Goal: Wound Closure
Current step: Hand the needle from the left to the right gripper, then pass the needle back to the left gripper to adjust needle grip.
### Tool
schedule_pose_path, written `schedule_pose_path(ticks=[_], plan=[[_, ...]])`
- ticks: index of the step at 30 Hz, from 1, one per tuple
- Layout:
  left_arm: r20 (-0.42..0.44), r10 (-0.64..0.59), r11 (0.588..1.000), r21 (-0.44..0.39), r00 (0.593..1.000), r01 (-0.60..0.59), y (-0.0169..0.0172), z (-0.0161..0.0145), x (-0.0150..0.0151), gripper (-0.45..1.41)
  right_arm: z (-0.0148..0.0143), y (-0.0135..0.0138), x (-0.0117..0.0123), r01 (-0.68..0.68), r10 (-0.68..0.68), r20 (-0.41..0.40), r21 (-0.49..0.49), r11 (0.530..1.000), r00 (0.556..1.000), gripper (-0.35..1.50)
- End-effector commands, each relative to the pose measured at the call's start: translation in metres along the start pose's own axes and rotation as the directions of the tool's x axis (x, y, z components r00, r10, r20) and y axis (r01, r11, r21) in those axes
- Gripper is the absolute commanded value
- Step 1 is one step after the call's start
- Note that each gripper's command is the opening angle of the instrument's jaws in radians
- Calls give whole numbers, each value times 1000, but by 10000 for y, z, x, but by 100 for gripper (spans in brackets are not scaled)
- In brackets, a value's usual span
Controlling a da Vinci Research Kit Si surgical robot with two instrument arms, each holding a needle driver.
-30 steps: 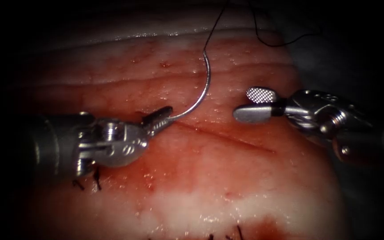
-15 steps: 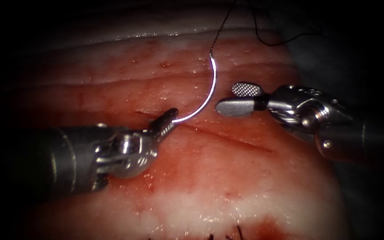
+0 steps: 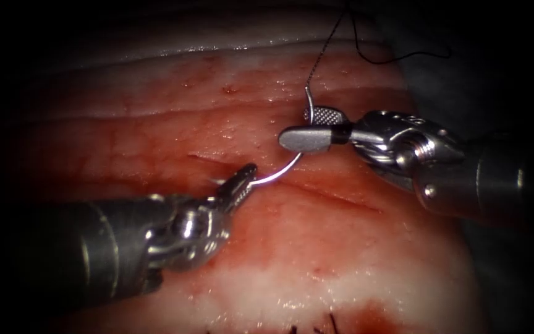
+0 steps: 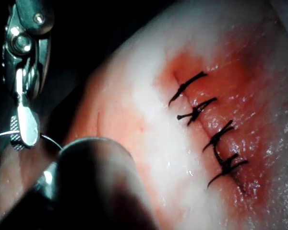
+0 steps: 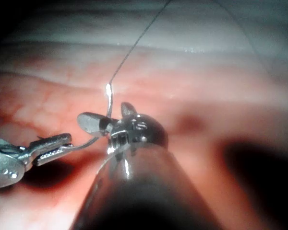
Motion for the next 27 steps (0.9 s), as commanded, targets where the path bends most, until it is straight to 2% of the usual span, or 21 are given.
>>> schedule_pose_path(ticks=[1,2,3,5,6,7,8,9,10,11,13,14,15,16,17,18,19,21,25,26,27], plan=[[-2,2,1000,5,1000,-2,2,6,3,-45,9,-3,0,-4,4,-4,4,1000,1000,107],[-4,8,1000,5,1000,-8,2,6,4,-45,9,-4,0,-11,11,-9,6,1000,1000,95],[-3,12,1000,7,1000,-12,2,6,4,-45,9,-4,-1,-12,12,-14,8,1000,1000,63],[-3,22,1000,12,1000,-22,1,6,4,-45,7,-5,-1,-37,38,-23,14,999,999,-35],[-6,20,999,25,1000,-20,0,6,4,17,5,-5,-2,-67,68,-25,5,998,997,-35],[-9,10,999,43,1000,-10,-2,7,4,53,3,-4,-2,-69,69,-28,-3,998,997,-35],[-9,10,999,43,1000,-10,-2,7,4,53,3,-4,-2,-69,69,-28,-3,998,997,-35],[-33,5,998,58,999,-3,-5,6,5,78,2,-3,-1,-70,69,-32,-7,998,997,-35],[-48,-6,998,59,999,9,-7,6,6,81,2,-2,-1,-69,69,-32,-7,998,997,-35],[-87,-99,993,56,991,104,-10,5,8,88,1,-1,0,-76,76,-39,-2,997,996,-35],[-145,-249,966,34,957,257,-13,3,10,68,0,0,2,-50,50,-53,8,999,997,-35],[-189,-309,949,-3,932,314,-15,2,11,42,0,1,3,-23,24,-63,20,1000,998,-35],[-246,-376,926,-70,893,371,-19,0,11,42,-1,1,4,-6,8,-70,28,1000,998,-35],[-328,-559,827,-285,762,484,-30,-3,9,41,-2,1,7,45,-40,-85,58,997,996,-35],[-328,-559,827,-285,762,484,-30,-3,9,41,-2,1,7,45,-40,-85,58,997,996,-35],[-316,-649,754,-387,692,531,-37,-4,6,41,-3,1,9,98,-90,-95,77,992,991,-35],[-299,-700,702,-452,648,550,-41,-3,3,44,-3,1,9,121,-112,-101,86,989,989,-35],[-260,-763,623,-541,591,566,-47,-1,-3,49,-3,0,10,158,-146,-108,114,981,983,-35],[-191,-830,509,-644,524,571,-54,10,-14,63,-2,0,10,275,-256,-147,133,952,955,-35],[-145,-856,454,-670,496,587,-57,18,-20,71,-2,-1,10,334,-307,-178,154,930,935,-35],[-77,-883,377,-702,462,604,-60,28,-26,83,-2,-1,10,434,-400,-209,159,887,893,-35]])
